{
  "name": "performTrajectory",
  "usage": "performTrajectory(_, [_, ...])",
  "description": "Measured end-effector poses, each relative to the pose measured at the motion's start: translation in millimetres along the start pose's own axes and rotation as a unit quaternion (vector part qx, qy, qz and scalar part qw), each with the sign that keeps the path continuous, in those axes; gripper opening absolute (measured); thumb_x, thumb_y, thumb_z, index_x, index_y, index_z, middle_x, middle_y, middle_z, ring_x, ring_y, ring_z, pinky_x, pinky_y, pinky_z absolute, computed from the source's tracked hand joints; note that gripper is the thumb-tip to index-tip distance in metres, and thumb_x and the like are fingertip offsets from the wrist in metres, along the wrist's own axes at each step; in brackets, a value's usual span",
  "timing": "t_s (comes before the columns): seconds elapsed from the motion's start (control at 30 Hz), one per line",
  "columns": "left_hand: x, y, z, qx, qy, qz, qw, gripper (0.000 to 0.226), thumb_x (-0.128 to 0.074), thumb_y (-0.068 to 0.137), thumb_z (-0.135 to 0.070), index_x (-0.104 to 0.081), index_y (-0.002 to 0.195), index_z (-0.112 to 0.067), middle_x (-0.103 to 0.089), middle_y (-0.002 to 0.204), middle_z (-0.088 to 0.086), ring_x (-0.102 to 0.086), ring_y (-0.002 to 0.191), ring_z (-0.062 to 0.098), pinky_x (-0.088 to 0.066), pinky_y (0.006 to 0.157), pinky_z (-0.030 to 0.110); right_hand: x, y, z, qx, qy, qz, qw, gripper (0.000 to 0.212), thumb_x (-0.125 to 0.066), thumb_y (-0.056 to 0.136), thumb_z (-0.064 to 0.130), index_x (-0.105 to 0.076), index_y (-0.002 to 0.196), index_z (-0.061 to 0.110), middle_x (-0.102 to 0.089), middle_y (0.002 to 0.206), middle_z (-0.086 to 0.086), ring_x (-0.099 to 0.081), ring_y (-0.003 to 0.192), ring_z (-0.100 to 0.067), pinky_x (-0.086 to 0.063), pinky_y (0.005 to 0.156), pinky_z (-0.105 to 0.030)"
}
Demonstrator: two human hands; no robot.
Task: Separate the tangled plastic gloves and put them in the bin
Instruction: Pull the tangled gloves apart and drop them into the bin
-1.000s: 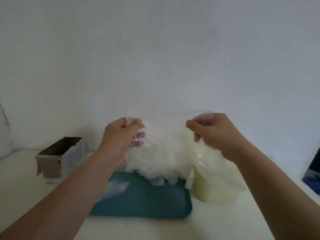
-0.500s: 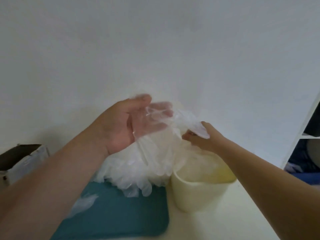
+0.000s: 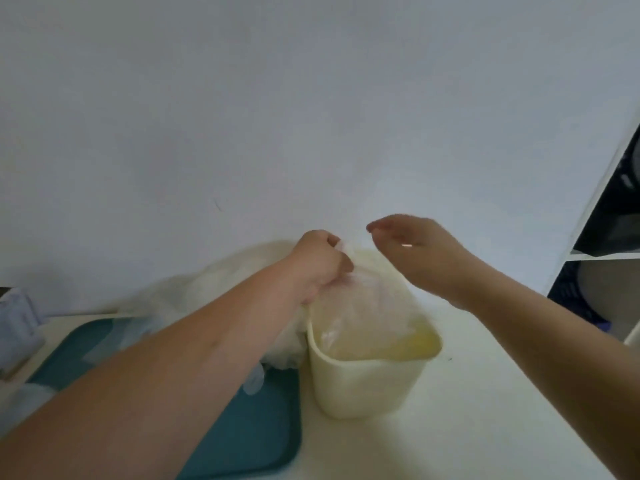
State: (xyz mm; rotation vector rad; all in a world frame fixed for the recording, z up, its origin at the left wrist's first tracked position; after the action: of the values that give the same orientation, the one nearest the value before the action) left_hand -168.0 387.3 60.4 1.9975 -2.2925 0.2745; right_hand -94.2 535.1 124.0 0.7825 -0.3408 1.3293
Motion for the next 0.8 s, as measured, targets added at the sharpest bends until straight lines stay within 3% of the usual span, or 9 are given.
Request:
performTrajectory(0.1, [7, 3, 0, -0.011, -0.001, -0.027, 1.000, 0.051, -0.075, 0.079, -0.008, -0.062, 0.127, -0.018, -0.071, 0.120, 0.013, -0.068, 0.112, 0.029, -0.054, 0.105, 0.046, -56, -21, 7, -0.040, -0.087, 0.194, 0.976, 0.056, -0.045, 0.107, 0.038, -0.028, 0.161, 0.030, -0.046, 0.158, -0.001, -0.048, 0.141, -0.022, -0.036, 0.115, -0.033])
performTrajectory(0.17, [23, -3, -2, -0.029, 0.012, -0.059, 0.998, 0.047, -0.066, 0.090, -0.007, -0.058, 0.136, -0.019, -0.065, 0.131, 0.004, -0.063, 0.122, 0.024, -0.051, 0.107, 0.040, -76, -23, 3, -0.062, -0.119, 0.245, 0.960, 0.071, -0.042, 0.108, 0.043, 0.001, 0.164, 0.036, -0.027, 0.169, 0.000, -0.033, 0.151, -0.026, -0.028, 0.117, -0.035])
performTrajectory(0.2, [33, -8, -1, -0.043, 0.014, -0.080, 0.996, 0.046, -0.065, 0.093, -0.007, -0.058, 0.137, -0.019, -0.062, 0.133, 0.001, -0.061, 0.122, 0.021, -0.052, 0.102, 0.035, -84, -21, -1, -0.069, -0.142, 0.257, 0.953, 0.075, -0.043, 0.107, 0.045, 0.004, 0.164, 0.037, -0.024, 0.170, 0.000, -0.032, 0.152, -0.027, -0.027, 0.118, -0.036])
performTrajectory(0.3, [66, -30, 0, -0.088, 0.017, -0.129, 0.988, 0.040, -0.066, 0.095, -0.008, -0.060, 0.132, -0.021, -0.064, 0.127, -0.005, -0.061, 0.111, 0.010, -0.046, 0.076, 0.018, -106, -17, -12, -0.064, -0.242, 0.293, 0.923, 0.078, -0.050, 0.102, 0.054, -0.005, 0.164, 0.039, -0.027, 0.169, -0.003, -0.037, 0.149, -0.031, -0.031, 0.118, -0.041])
performTrajectory(0.43, [88, -62, 4, -0.108, 0.030, -0.118, 0.987, 0.035, -0.068, 0.095, -0.010, -0.064, 0.126, -0.025, -0.067, 0.120, -0.009, -0.062, 0.107, 0.005, -0.046, 0.075, 0.018, -129, -25, -29, -0.091, -0.336, 0.365, 0.864, 0.062, -0.045, 0.103, 0.052, -0.028, 0.160, 0.037, -0.034, 0.165, -0.002, -0.036, 0.148, -0.031, -0.030, 0.119, -0.048])
performTrajectory(0.5, [98, -80, 8, -0.116, 0.040, -0.107, 0.987, 0.032, -0.068, 0.095, -0.011, -0.067, 0.123, -0.027, -0.068, 0.119, -0.012, -0.064, 0.109, 0.005, -0.047, 0.078, 0.017, -127, -25, -21, -0.089, -0.351, 0.358, 0.861, 0.060, -0.048, 0.103, 0.048, -0.034, 0.159, 0.032, -0.036, 0.164, -0.002, -0.039, 0.146, -0.029, -0.032, 0.118, -0.046])
performTrajectory(0.63, [125, -114, 29, -0.137, 0.092, -0.120, 0.979, 0.028, -0.065, 0.099, -0.010, -0.071, 0.117, -0.031, -0.070, 0.114, -0.020, -0.066, 0.103, -0.005, -0.046, 0.077, 0.011, -96, -28, 9, -0.143, -0.193, 0.275, 0.931, 0.072, -0.060, 0.101, 0.031, -0.024, 0.163, 0.023, -0.031, 0.166, -0.005, -0.042, 0.144, -0.032, -0.040, 0.111, -0.039])
performTrajectory(0.7, [141, -127, 43, -0.130, 0.095, -0.136, 0.978, 0.026, -0.066, 0.098, -0.010, -0.073, 0.112, -0.031, -0.072, 0.112, -0.019, -0.067, 0.103, -0.004, -0.047, 0.076, 0.013, -86, -28, 33, -0.098, -0.187, 0.194, 0.958, 0.068, -0.055, 0.102, 0.022, -0.024, 0.162, 0.017, -0.029, 0.167, -0.007, -0.035, 0.149, -0.031, -0.035, 0.115, -0.037])
performTrajectory(0.8, [166, -140, 62, -0.112, 0.082, -0.150, 0.979, 0.023, -0.069, 0.096, -0.009, -0.076, 0.107, -0.028, -0.075, 0.108, -0.014, -0.068, 0.100, -0.001, -0.047, 0.073, 0.014, -103, -40, 85, 0.023, -0.149, 0.104, 0.983, 0.058, -0.053, 0.102, 0.023, -0.036, 0.157, 0.013, -0.043, 0.159, -0.010, -0.042, 0.145, -0.028, -0.034, 0.115, -0.033])
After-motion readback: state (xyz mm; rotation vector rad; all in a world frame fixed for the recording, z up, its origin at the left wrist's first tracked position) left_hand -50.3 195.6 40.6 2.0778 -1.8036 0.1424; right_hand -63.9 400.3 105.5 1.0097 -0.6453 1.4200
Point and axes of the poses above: each hand's wrist, its own y-axis towards the middle knuckle, its own x-axis out of the back of the hand, z = x × y, the point moved 7 cm from there along y, towards the middle knuckle
